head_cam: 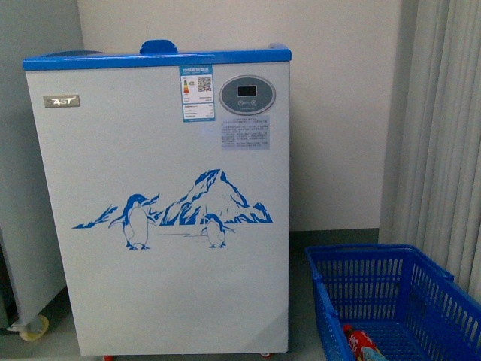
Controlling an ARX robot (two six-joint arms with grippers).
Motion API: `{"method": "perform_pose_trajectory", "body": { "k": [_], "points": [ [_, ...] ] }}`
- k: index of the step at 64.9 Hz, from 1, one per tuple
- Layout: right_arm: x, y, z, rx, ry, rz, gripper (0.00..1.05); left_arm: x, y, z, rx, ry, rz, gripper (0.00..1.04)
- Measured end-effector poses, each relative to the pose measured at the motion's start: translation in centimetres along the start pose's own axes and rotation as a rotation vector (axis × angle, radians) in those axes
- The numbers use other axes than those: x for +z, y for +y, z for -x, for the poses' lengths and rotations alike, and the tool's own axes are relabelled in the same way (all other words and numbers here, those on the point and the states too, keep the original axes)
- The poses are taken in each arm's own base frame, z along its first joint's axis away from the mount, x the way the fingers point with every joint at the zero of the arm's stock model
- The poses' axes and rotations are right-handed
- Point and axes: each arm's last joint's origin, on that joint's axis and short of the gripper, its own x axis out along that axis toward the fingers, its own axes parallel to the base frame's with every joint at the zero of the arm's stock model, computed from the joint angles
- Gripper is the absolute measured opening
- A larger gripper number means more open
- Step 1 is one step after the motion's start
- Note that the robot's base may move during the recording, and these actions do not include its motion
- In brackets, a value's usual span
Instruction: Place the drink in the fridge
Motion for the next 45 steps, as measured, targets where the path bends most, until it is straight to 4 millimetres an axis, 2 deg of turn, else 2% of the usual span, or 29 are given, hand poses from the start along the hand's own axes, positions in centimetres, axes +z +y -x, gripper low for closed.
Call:
{"method": "perform_pose_trajectory", "body": {
  "k": [45],
  "points": [
    [0.0, 0.0, 0.0, 0.0, 0.0, 0.0, 0.98, 0.0, 0.0, 0.0, 0.0, 0.0, 0.0, 0.97]
  ]
}}
